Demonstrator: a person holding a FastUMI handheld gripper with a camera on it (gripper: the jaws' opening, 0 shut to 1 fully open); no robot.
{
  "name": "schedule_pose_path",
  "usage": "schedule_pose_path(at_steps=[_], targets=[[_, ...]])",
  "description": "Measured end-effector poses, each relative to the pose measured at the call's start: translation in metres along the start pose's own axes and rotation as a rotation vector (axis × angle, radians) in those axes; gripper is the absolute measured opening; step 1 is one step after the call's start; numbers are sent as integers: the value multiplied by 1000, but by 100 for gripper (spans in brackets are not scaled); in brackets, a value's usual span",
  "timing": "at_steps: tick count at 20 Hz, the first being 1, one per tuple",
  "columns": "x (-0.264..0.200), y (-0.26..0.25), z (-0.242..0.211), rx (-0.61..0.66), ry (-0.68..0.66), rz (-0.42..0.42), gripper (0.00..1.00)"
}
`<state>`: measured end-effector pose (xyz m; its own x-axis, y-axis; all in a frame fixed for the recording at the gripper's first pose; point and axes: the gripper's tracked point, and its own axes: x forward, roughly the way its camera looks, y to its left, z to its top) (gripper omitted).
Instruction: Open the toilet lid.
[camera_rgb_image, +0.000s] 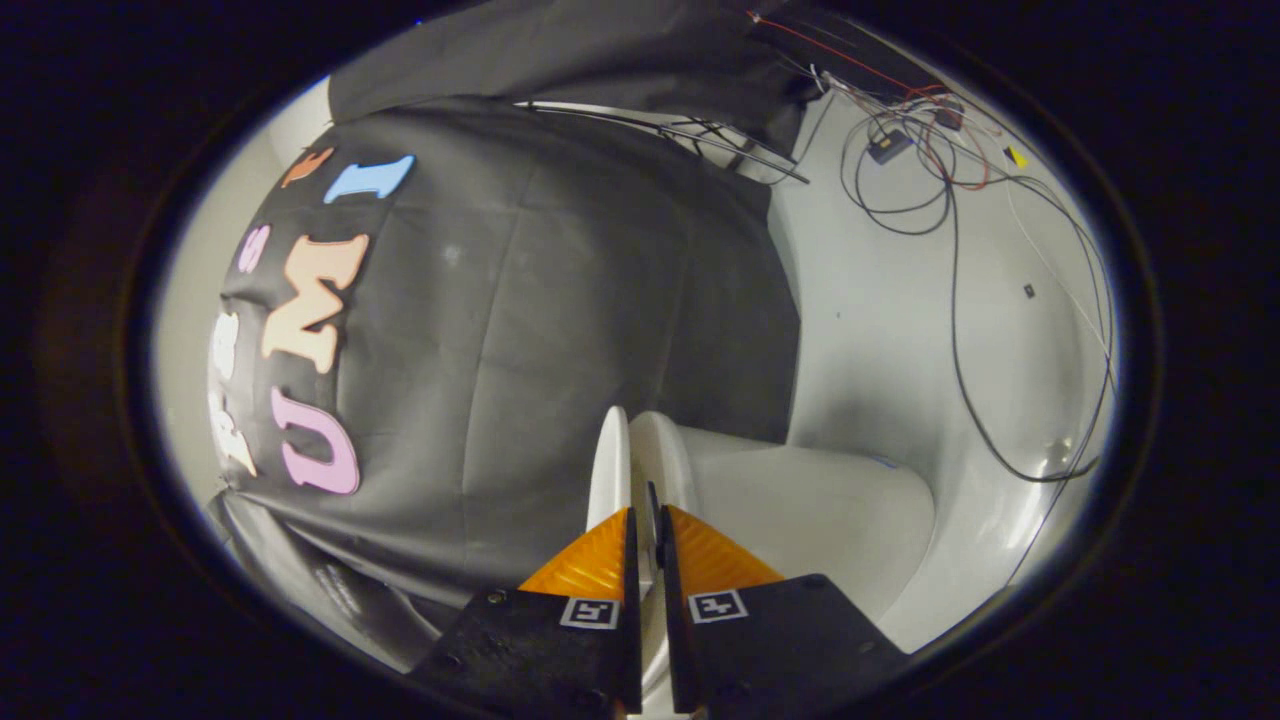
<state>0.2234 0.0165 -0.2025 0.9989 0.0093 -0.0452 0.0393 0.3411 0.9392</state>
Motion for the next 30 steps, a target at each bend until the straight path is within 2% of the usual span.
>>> schedule_pose_path(at_steps=[2,6,11,15,19,22,24,30], targets=[[-1,27,0,-41,-6,32,11],[-10,74,-5,-169,-18,46,11],[-21,155,-28,-355,-12,120,11],[-24,220,-64,-524,15,175,11],[-24,268,-99,-705,47,163,11],[-25,295,-127,-789,82,183,13],[-22,314,-150,-835,110,216,16],[-18,353,-218,-990,167,330,17]])
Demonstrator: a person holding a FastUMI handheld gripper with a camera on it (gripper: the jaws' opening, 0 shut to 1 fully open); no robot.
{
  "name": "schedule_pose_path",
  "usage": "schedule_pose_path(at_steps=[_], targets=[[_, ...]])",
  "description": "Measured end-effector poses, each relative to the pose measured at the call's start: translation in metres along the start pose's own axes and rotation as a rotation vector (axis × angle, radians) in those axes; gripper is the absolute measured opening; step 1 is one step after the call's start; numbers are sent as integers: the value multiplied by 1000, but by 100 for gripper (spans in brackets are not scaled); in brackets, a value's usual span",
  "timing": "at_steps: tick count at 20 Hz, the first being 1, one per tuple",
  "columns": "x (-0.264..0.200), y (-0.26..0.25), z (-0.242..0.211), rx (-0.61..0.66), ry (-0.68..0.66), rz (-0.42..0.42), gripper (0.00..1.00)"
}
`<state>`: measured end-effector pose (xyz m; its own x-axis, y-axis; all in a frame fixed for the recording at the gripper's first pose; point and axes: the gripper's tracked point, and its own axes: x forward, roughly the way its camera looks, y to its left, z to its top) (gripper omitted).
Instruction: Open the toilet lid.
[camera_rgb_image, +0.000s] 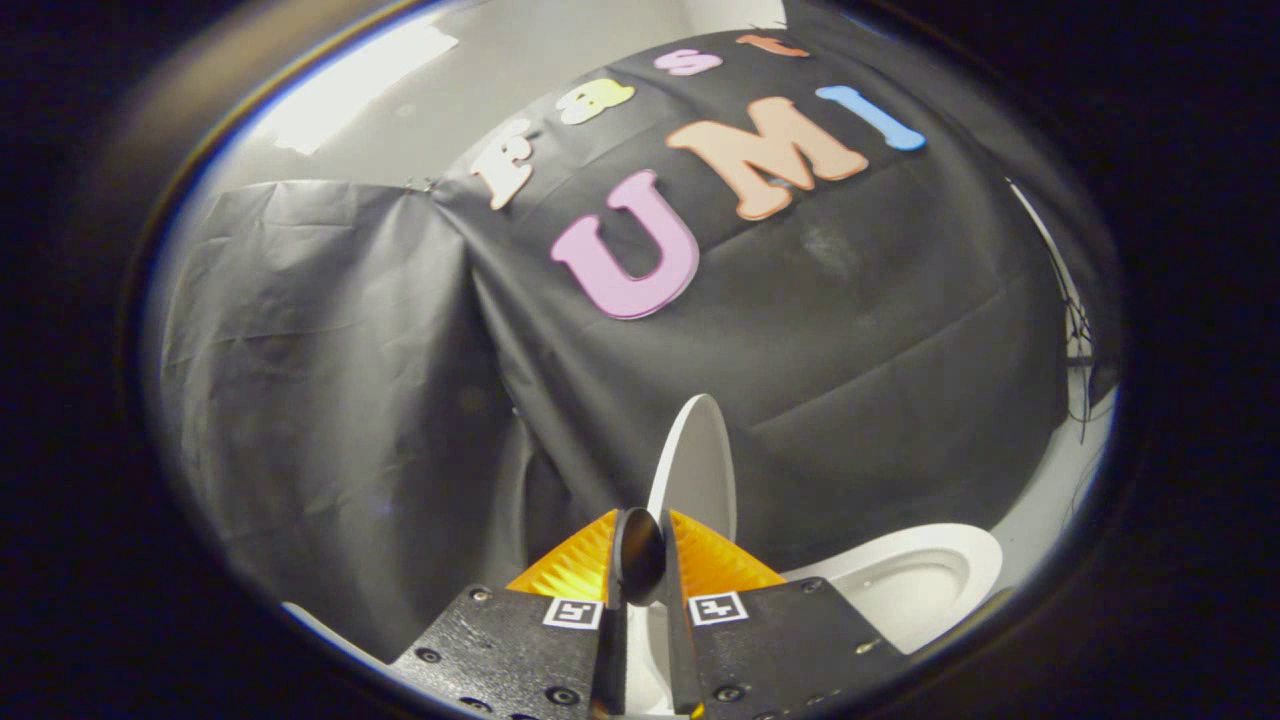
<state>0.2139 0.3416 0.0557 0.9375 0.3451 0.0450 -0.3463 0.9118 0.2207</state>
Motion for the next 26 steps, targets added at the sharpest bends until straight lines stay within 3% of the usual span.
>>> schedule_pose_path(at_steps=[9,18,26], targets=[[30,82,-27,-257,136,104,18],[56,139,-55,-298,191,222,20],[70,163,-74,-366,248,257,22]])
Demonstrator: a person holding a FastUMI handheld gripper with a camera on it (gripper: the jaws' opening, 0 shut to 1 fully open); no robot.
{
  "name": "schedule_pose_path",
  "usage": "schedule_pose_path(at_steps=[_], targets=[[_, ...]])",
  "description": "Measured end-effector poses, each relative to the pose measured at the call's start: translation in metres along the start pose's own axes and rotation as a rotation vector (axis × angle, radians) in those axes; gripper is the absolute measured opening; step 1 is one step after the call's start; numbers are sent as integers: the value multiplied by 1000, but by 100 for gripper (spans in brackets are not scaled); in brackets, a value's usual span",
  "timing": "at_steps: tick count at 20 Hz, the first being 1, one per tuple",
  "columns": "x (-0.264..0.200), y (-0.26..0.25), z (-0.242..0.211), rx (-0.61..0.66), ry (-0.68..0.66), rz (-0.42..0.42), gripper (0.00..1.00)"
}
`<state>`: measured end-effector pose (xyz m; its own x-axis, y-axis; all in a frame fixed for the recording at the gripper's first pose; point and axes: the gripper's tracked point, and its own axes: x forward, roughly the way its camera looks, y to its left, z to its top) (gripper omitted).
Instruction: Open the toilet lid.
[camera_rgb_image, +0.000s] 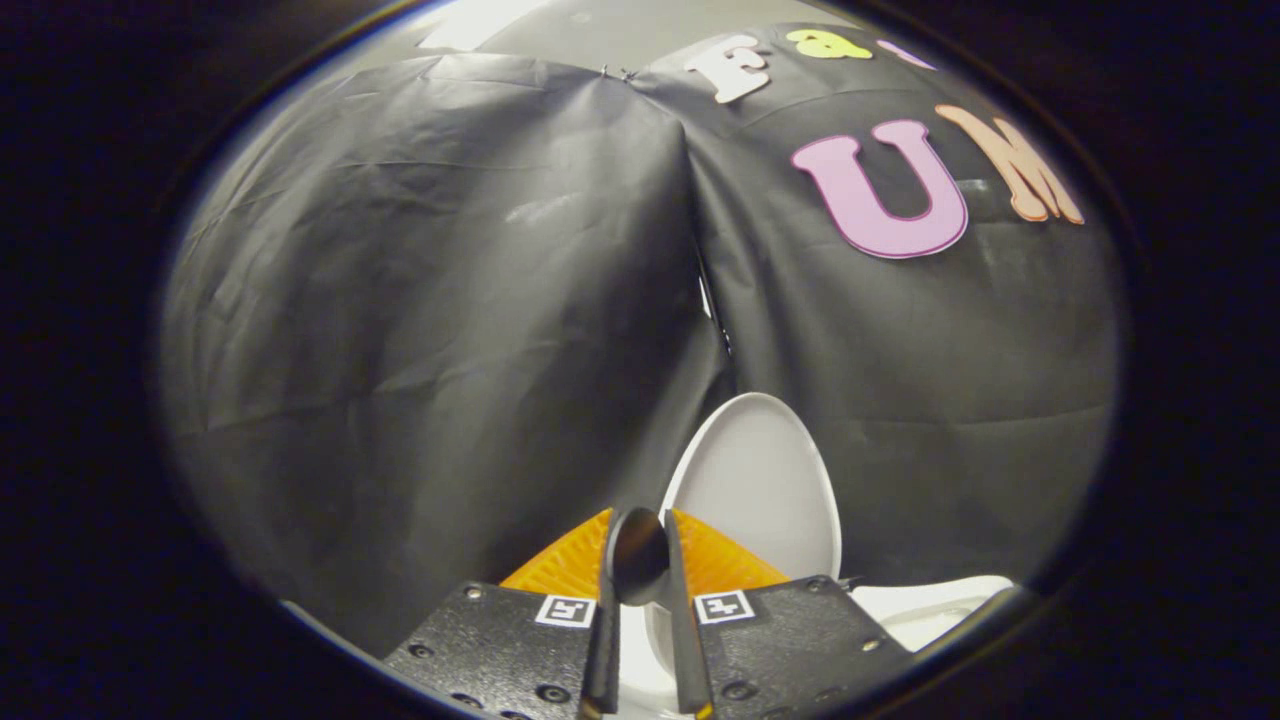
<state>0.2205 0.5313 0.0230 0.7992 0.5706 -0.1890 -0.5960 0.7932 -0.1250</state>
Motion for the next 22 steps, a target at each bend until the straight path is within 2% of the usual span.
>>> schedule_pose_path(at_steps=[4,7,9,10,12,16,22], targets=[[-8,-4,7,26,-38,25,46],[-35,0,44,28,-175,71,66],[-54,-14,64,-1,-229,43,79],[-66,-23,71,-21,-242,23,79],[-93,-50,88,-55,-271,-48,78],[-170,-139,95,-69,-313,-281,79],[-308,-265,75,-35,-334,-628,78]])
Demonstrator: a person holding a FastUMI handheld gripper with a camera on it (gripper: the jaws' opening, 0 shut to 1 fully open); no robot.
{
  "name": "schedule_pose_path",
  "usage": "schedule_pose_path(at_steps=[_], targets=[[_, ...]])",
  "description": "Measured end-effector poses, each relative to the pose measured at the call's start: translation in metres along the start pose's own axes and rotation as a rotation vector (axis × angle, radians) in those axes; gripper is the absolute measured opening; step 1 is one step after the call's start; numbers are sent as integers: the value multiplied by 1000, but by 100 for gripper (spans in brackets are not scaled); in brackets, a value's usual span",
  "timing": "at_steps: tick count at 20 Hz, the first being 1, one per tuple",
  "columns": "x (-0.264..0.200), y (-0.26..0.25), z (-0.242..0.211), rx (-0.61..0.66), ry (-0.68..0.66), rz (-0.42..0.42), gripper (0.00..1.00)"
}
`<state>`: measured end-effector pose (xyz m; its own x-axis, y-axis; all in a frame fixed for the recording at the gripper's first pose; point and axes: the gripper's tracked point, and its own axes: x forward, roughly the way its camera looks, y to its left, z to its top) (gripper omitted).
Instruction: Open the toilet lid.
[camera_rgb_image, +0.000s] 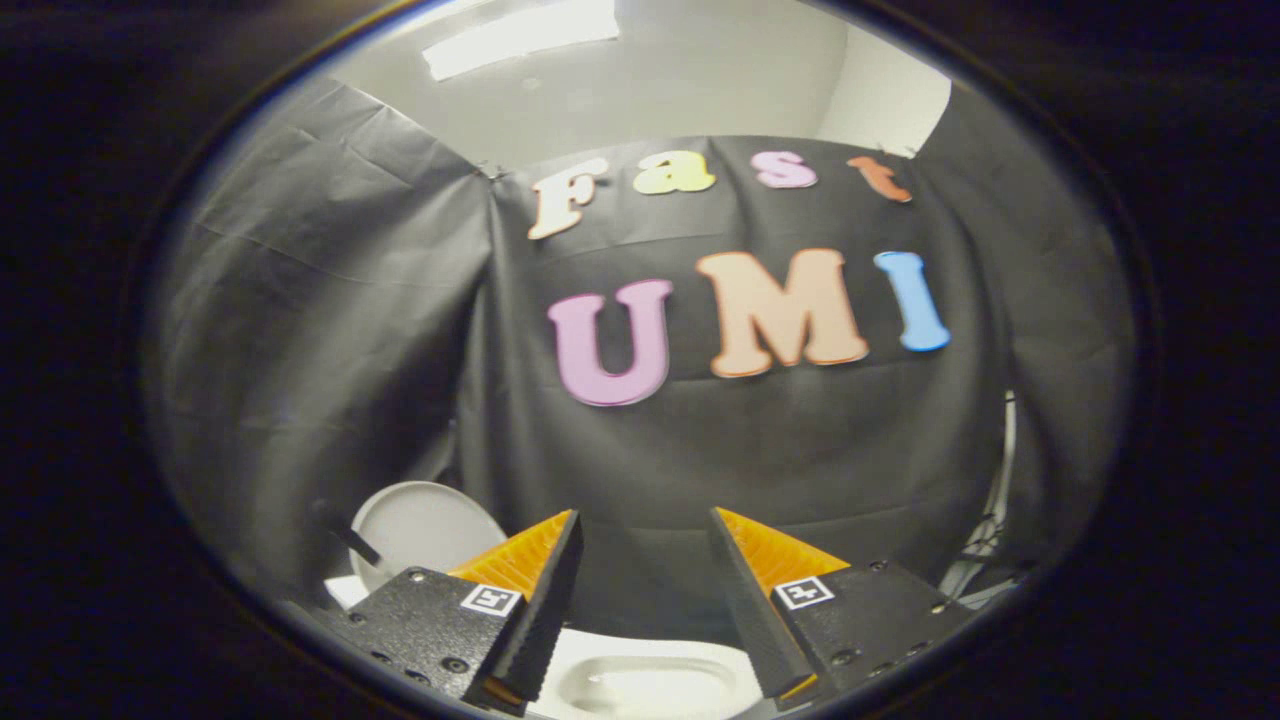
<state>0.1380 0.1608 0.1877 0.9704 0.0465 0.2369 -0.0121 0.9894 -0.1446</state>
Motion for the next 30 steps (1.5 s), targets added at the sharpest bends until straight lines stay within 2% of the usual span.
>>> schedule_pose_path(at_steps=[4,8,10,13,16,19,25,30], targets=[[-34,-97,-18,-3,37,-206,77],[-70,-158,-43,30,53,-326,76],[-81,-175,-59,59,51,-331,76],[-71,-179,-66,82,78,-349,76],[-59,-181,-70,89,94,-339,77],[-68,-183,-87,96,105,-323,76],[-67,-184,-92,105,111,-313,76],[-71,-185,-96,122,124,-343,77]])
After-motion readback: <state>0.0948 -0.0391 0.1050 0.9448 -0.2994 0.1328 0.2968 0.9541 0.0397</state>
